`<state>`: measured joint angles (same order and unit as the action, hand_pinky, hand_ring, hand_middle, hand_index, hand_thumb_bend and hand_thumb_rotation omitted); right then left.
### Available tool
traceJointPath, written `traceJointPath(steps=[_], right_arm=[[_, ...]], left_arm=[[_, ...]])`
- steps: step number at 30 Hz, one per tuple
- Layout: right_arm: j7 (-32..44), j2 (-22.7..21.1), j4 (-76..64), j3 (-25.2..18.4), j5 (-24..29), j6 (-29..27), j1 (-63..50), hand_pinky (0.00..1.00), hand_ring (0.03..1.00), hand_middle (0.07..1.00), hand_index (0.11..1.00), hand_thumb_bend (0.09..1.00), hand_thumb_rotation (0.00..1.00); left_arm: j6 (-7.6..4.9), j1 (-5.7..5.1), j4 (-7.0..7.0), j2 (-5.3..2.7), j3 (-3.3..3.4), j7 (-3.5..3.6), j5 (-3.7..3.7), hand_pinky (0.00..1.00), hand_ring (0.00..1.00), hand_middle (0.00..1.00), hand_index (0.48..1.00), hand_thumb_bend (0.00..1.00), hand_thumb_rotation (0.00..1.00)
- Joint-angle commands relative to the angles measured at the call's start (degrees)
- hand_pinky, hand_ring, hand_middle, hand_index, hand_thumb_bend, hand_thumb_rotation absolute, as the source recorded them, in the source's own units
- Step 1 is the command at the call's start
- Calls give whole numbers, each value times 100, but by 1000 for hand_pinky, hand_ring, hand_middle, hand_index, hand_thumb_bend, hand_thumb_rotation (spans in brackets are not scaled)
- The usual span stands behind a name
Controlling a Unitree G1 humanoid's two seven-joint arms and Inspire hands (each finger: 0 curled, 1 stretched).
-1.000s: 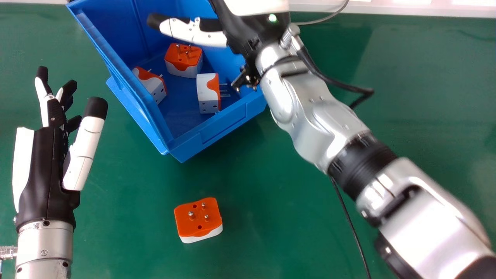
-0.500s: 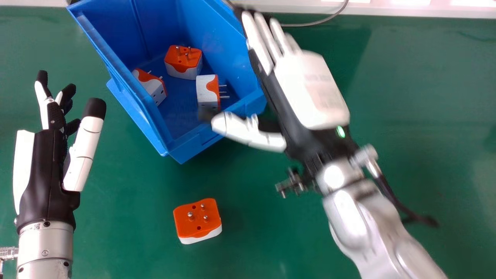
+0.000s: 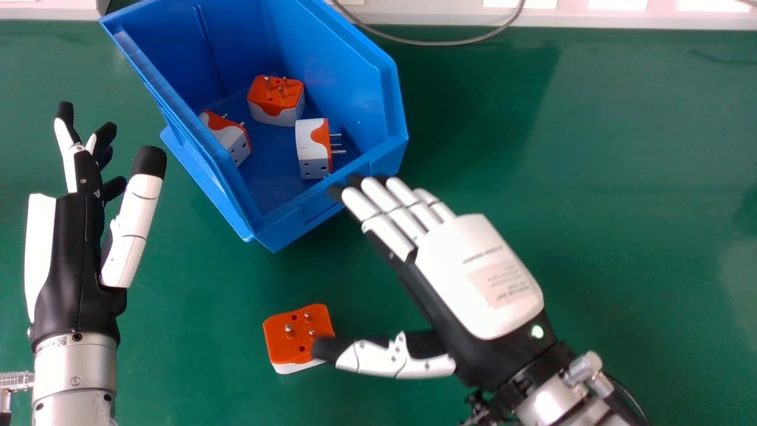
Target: Pick all objects and put in blue box
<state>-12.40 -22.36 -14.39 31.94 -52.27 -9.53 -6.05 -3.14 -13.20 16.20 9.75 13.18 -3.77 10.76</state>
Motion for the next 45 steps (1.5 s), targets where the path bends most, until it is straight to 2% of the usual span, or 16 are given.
traceJointPath(steps=[1,6,10,14,15,19,30,35,40,45], right_arm=[[54,16,-90,25,-35,-179,-41,852,916,922,900,480,953],[248,112,214,131,-53,-331,67,845,911,916,892,480,944],[305,262,542,236,-134,-383,269,800,874,881,862,476,932],[263,453,1019,355,-252,-384,561,794,869,877,858,475,929],[247,487,1106,371,-280,-388,610,761,844,847,831,480,910],[264,677,1629,508,-442,-308,951,739,826,828,816,483,898],[516,803,2412,743,-686,-173,1645,702,796,808,794,477,868],[587,733,2653,850,-797,-253,1997,699,792,807,784,482,868],[586,683,2827,894,-875,-307,2238,697,792,807,782,481,872],[512,682,2986,957,-982,-306,2441,690,792,805,779,482,874]], left_arm=[[-106,0,96,7,-1,-27,-9,852,943,950,955,755,1000],[-118,-5,102,1,3,-23,-37,853,943,950,956,770,1000],[-124,-2,101,1,8,-13,-63,853,943,950,957,764,1000],[-128,6,91,13,18,-1,-92,853,943,950,958,763,1000],[-130,6,88,17,19,2,-97,853,943,950,958,761,1000],[-109,10,95,33,38,20,-117,853,943,950,958,759,1000],[-10,-21,253,22,22,26,-71,852,943,950,958,783,1000],[-34,-25,236,48,43,23,-59,851,942,949,957,780,1000],[-35,-13,225,68,35,23,-26,851,941,948,953,782,1000],[-39,-19,226,77,40,29,-42,854,941,947,952,771,1000]])
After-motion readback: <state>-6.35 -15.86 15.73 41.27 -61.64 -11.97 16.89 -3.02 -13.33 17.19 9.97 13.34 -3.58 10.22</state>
